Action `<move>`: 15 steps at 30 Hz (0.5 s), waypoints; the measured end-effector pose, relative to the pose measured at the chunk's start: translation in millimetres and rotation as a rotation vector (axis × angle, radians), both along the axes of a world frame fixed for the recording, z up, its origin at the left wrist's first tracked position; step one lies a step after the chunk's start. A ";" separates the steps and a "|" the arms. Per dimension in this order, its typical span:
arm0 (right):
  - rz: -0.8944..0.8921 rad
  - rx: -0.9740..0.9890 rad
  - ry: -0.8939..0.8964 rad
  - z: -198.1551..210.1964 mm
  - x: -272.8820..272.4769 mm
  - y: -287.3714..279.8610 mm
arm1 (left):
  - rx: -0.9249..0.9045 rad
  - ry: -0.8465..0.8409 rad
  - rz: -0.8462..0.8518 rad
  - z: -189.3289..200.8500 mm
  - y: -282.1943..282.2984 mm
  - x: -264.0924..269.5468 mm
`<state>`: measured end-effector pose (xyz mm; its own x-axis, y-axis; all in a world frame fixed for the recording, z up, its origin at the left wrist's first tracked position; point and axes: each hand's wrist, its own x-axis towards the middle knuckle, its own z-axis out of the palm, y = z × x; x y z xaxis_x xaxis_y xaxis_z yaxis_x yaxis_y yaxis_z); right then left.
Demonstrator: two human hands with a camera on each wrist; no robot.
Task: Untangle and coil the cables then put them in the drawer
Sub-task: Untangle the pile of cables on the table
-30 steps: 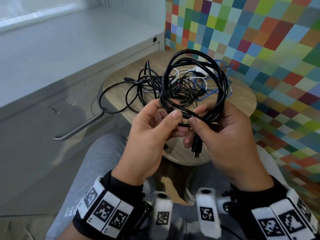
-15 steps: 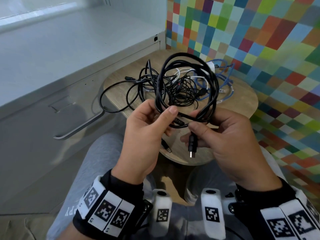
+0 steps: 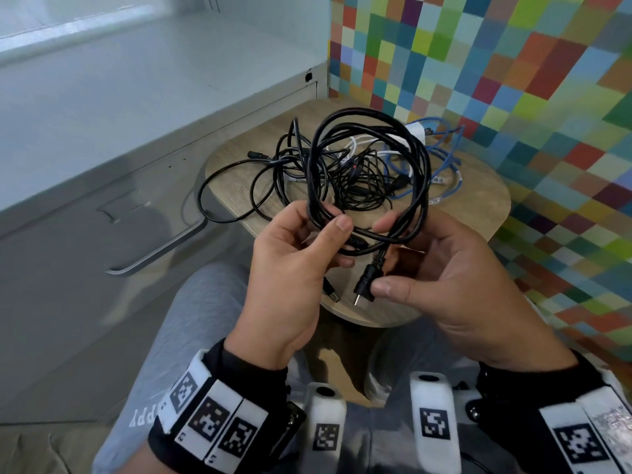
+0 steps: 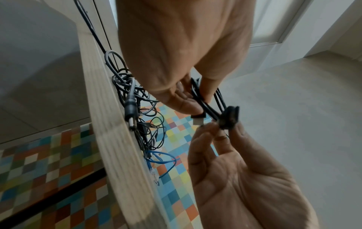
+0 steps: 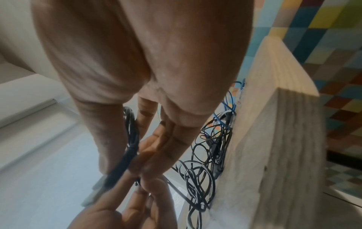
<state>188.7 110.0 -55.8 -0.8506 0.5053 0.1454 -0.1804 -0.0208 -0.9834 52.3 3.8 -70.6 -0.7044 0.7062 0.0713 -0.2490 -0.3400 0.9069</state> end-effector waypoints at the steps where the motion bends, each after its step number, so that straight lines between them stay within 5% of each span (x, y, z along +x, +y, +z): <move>1: -0.003 -0.023 0.004 0.4 0.1 0.0 | -0.001 0.007 -0.004 0.0 0.3 0.5; 7: 0.018 -0.075 0.071 -2.0 -1.0 -1.3 | 0.020 -0.003 -0.032 0.6 1.2 0.1; 15: -0.209 -0.064 0.137 3.0 -10.3 -9.6 | 0.063 -0.126 -0.117 1.0 -1.3 5.2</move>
<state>178.5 100.4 -52.8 -0.7016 0.6796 0.2143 -0.3185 -0.0301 -0.9474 57.4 2.5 -69.6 -0.6241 0.7806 0.0349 -0.4000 -0.3575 0.8439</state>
